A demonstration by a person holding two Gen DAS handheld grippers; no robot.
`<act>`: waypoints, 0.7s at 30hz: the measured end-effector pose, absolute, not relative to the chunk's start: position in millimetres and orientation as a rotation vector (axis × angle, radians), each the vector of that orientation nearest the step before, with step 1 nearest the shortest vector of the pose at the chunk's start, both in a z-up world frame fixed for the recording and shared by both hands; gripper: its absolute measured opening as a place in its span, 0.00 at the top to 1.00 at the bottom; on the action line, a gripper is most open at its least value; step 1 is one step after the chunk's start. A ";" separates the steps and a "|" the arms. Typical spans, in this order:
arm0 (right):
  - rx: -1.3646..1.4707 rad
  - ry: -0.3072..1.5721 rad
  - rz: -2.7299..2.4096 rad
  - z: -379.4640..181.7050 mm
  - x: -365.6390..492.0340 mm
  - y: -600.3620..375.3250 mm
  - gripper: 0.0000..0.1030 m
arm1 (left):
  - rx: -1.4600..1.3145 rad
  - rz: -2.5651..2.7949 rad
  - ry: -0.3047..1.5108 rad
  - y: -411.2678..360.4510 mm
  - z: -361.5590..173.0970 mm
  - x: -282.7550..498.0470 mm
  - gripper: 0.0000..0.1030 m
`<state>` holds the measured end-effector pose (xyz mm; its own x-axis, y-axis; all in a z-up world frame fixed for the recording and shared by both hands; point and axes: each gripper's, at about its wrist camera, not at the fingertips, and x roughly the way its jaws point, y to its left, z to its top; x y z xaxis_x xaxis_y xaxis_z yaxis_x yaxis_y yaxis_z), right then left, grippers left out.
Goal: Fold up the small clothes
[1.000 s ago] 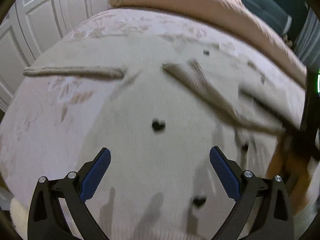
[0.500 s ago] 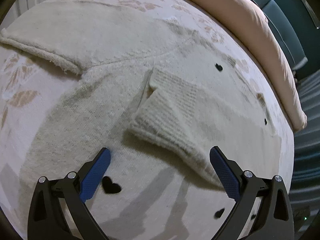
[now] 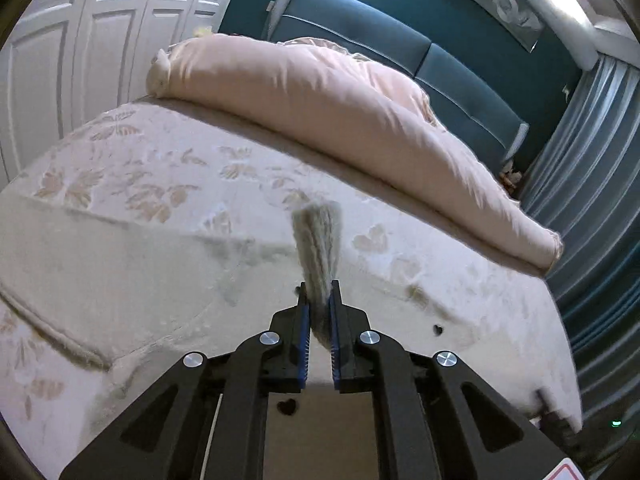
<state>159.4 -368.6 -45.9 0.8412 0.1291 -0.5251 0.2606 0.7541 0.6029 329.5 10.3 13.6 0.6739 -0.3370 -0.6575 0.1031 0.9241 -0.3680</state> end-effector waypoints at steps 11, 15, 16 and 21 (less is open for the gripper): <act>0.711 0.730 -0.234 -72.2 140.4 -366.3 0.88 | -0.262 -0.160 1.030 19.0 -88.7 313.3 0.90; 0.605 0.720 -0.259 -48.8 170.3 -374.2 0.42 | -0.240 -0.149 1.030 19.1 -89.9 309.7 0.87; 0.574 0.732 -0.257 -48.9 183.6 -373.4 0.39 | -0.238 -0.144 1.028 19.8 -89.1 309.2 0.86; 0.453 0.903 -0.258 -81.2 251.8 -376.8 0.69 | -0.225 -0.137 1.040 20.6 -90.6 314.8 0.86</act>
<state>251.8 -376.8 -81.2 0.5979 -0.0273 -0.8011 0.4003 0.8760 0.2689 314.8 20.6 -90.6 0.5008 -0.2187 -0.8375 0.0064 0.9685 -0.2491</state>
